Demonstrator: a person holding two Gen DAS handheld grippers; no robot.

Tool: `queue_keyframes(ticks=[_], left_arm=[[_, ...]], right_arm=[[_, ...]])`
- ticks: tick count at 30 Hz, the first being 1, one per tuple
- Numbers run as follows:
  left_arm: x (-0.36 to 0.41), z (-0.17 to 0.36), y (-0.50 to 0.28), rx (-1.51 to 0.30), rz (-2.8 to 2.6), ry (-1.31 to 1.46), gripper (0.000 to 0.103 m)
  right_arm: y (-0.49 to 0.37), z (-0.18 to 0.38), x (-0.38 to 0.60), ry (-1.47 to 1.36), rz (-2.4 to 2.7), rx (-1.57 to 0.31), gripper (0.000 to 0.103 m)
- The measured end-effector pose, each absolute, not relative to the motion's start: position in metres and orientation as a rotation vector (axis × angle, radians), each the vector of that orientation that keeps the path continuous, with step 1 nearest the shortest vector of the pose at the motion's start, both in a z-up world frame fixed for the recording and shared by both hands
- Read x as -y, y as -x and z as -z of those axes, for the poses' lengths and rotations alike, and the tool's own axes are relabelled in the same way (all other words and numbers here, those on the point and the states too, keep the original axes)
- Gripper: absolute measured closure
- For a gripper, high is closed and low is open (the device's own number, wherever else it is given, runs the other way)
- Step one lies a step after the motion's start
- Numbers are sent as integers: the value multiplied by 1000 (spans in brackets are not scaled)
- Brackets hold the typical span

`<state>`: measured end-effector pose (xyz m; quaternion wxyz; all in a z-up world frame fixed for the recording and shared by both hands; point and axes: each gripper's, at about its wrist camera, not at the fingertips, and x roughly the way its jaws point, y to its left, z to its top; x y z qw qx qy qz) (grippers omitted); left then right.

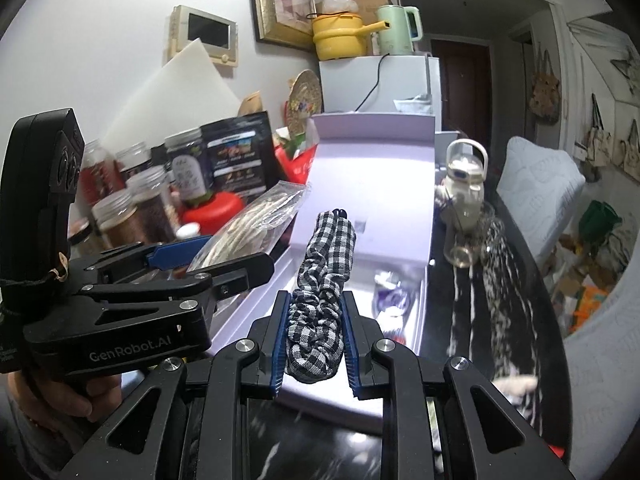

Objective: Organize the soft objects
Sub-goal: 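Carry the scrunchie into the lavender box with the right tool while the left carries the bagged cord there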

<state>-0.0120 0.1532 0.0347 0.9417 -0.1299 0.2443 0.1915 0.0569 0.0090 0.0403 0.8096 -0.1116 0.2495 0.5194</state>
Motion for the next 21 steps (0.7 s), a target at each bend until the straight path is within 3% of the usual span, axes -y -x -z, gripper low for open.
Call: queue_keyframes(ticks=[12,21], left_arm=[[-201,-37,-49,-478,-460,284,40],[-232,-5,-87,-567,-523,287,40]], right_arm=[[-118,-42,-50,227,-1087,-510,79],[-161,-24,-83,229,-1065,-582,79]])
